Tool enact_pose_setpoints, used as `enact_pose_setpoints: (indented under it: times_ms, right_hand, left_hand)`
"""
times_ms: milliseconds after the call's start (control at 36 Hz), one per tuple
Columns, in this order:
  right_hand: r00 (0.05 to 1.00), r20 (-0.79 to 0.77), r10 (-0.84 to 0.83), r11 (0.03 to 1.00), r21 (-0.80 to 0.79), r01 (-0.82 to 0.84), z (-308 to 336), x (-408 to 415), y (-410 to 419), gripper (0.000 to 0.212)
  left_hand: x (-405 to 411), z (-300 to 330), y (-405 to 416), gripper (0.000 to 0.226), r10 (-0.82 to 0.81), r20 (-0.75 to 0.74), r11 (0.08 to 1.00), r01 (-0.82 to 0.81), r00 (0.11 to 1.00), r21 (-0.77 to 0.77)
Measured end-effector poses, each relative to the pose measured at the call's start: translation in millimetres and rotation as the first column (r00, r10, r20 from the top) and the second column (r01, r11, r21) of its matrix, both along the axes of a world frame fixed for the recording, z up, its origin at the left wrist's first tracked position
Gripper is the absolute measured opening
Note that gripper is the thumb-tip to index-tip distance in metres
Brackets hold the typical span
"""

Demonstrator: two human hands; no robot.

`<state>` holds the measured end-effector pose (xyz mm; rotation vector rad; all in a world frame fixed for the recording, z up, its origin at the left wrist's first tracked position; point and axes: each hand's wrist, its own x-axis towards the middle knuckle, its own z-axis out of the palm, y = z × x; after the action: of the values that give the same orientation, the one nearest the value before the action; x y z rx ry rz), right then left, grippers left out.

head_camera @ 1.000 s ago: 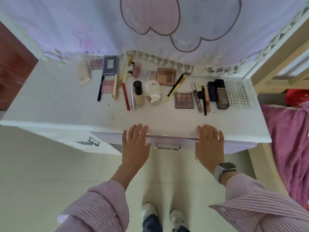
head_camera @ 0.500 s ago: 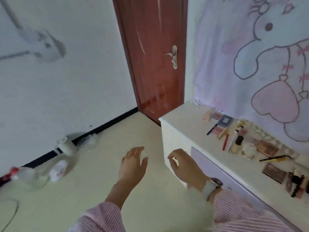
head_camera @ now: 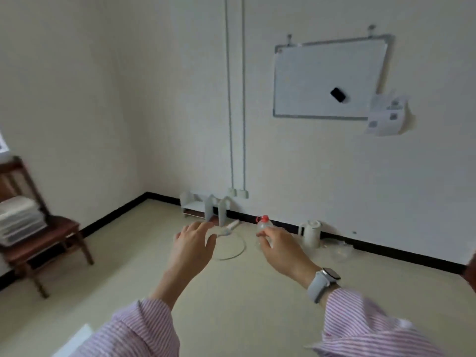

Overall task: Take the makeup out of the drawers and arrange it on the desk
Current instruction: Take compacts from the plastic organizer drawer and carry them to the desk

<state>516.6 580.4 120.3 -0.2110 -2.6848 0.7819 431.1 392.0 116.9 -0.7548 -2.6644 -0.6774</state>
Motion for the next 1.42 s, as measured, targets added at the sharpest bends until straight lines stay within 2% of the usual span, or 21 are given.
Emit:
enact_pose_setpoints:
  times_ms: [222, 306, 472, 694, 972, 1194, 1417]
  right_hand:
    - [0.935, 0.074, 0.347, 0.934, 0.07, -0.352, -6.5, -181.9, -181.1, 0.027]
    - [0.897, 0.093, 0.432, 0.894, 0.085, -0.44, -9.6, -236.9, -238.1, 0.027]
    - [0.812, 0.133, 0.568, 0.806, 0.108, -0.581, -20.8, -341.2, -325.6, 0.028]
    - [0.735, 0.168, 0.657, 0.713, 0.179, -0.678, -36.2, -501.4, -402.6, 0.029]
    - [0.658, 0.17, 0.734, 0.593, 0.312, -0.742, -17.5, -722.4, -504.3, 0.034]
    - [0.566, 0.195, 0.801, 0.497, 0.312, -0.81, -41.8, -854.0, -606.1, 0.034]
    - [0.562, 0.252, 0.788, 0.48, 0.319, -0.817, -66.1, -995.2, -726.0, 0.034]
  left_hand:
    - [-106.3, 0.6, -221.2, 0.029, 0.377, 0.024, 0.926, -0.377, 0.926, -0.03]
    - [-136.0, -1.4, -280.4, 0.025, 0.467, 0.012, 0.884, -0.466, 0.884, -0.033]
    - [-204.0, -17.6, -364.5, 0.03, 0.632, 0.03, 0.775, -0.63, 0.775, -0.057]
    - [-336.5, -44.7, -426.8, 0.036, 0.723, 0.044, 0.689, -0.716, 0.689, -0.108]
    - [-530.1, -14.7, -504.0, 0.035, 0.795, 0.015, 0.599, -0.782, 0.606, -0.172]
    - [-645.0, -42.8, -597.2, 0.034, 0.86, 0.07, 0.509, -0.838, 0.506, -0.194]
    - [-784.9, -77.6, -717.7, 0.035, 0.859, 0.104, 0.511, -0.831, 0.501, -0.219]
